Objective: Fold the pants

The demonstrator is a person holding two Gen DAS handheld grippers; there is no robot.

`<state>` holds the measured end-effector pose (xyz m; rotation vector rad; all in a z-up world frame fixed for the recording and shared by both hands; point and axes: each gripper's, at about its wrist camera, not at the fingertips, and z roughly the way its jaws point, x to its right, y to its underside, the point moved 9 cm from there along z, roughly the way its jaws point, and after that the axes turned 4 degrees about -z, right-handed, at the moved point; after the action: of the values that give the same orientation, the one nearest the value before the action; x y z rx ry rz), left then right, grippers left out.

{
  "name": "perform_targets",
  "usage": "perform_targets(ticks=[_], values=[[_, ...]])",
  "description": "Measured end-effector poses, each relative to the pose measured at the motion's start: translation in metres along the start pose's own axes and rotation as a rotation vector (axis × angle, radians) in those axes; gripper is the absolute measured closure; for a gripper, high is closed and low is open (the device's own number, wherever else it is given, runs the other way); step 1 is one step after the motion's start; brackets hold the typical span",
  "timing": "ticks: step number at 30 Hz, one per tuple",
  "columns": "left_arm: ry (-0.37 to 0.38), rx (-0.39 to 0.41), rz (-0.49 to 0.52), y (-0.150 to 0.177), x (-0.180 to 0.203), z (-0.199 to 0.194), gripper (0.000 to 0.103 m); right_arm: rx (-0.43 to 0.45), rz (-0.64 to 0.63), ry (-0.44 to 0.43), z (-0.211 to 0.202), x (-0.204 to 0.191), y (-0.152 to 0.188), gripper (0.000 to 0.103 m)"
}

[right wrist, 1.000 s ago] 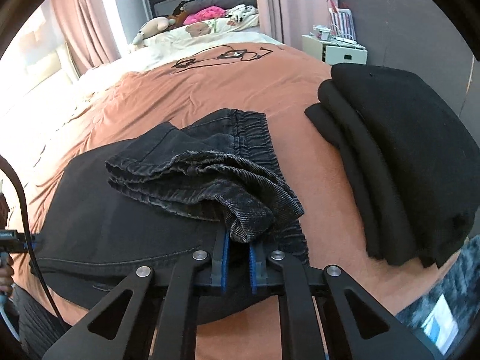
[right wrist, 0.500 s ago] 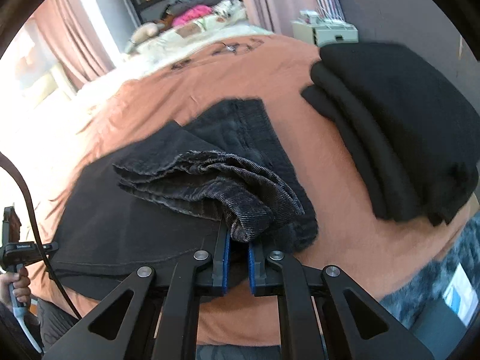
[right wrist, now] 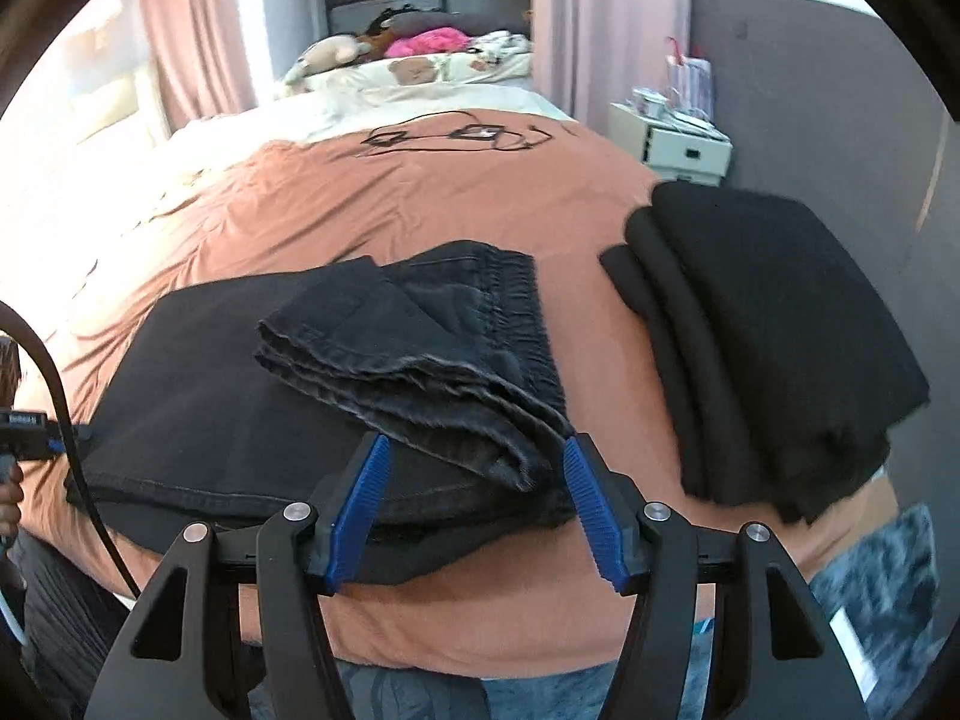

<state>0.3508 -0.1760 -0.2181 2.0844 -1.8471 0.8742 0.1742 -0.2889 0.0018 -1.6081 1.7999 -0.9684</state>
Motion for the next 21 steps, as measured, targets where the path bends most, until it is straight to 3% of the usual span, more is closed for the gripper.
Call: perform_targets(ticks=[5,9,21], values=[[0.001,0.031,0.004,0.0,-0.002,-0.007,0.051,-0.018,-0.071,-0.008,0.015,-0.02,-0.009,0.044],[0.008,0.051,-0.013,0.0,-0.005,-0.013,0.051,-0.054,-0.133,-0.009,0.035,-0.034,-0.021,0.044],[0.022,0.056,-0.029,-0.002,0.0,-0.011,0.051,-0.195,-0.334,0.115,0.092,-0.055,-0.028,0.044]])
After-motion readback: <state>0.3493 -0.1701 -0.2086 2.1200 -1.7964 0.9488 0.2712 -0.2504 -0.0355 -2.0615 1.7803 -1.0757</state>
